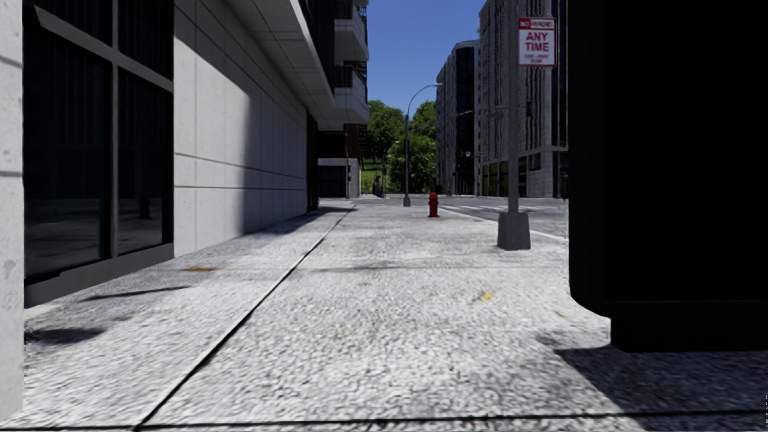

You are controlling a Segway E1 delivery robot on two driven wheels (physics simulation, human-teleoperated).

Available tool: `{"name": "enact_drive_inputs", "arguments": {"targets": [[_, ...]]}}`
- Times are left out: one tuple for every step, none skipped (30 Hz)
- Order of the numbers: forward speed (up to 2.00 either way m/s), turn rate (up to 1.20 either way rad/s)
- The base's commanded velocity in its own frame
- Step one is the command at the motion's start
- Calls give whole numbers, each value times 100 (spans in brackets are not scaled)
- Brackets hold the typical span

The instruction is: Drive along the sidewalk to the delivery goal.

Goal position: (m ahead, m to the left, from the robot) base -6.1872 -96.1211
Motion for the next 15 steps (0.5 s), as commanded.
{"name": "enact_drive_inputs", "arguments": {"targets": [[200, 0], [200, 0], [200, 0], [200, 0], [200, 0], [200, 0], [200, 0], [200, 0], [200, 0], [200, 0], [200, 0], [200, 0], [200, 0], [200, 0], [200, 0]]}}
